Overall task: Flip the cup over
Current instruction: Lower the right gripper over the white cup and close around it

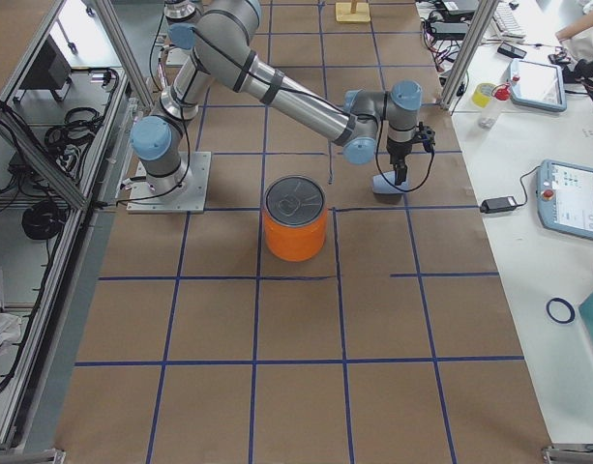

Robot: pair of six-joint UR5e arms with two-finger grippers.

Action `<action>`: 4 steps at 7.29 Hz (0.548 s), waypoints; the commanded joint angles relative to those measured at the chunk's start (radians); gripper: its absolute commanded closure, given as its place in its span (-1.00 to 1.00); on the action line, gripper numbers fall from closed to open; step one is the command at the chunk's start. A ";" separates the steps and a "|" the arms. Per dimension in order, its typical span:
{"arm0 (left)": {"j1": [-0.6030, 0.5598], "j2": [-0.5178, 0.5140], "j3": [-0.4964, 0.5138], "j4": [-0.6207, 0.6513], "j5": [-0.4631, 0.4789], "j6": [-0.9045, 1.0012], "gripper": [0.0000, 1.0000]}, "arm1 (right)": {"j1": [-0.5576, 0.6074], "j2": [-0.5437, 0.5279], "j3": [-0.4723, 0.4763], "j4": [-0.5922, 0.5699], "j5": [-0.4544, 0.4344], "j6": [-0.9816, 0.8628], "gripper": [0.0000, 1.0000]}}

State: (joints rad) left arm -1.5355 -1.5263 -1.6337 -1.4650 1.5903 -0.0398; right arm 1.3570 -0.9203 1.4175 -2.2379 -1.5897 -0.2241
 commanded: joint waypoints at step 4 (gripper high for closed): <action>0.005 0.000 -0.009 0.006 0.028 0.001 -1.00 | -0.016 0.057 -0.002 -0.042 0.056 -0.032 -1.00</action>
State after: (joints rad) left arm -1.5330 -1.5263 -1.6363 -1.4634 1.6137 -0.0395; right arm 1.3476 -0.8731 1.4175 -2.2792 -1.5455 -0.2482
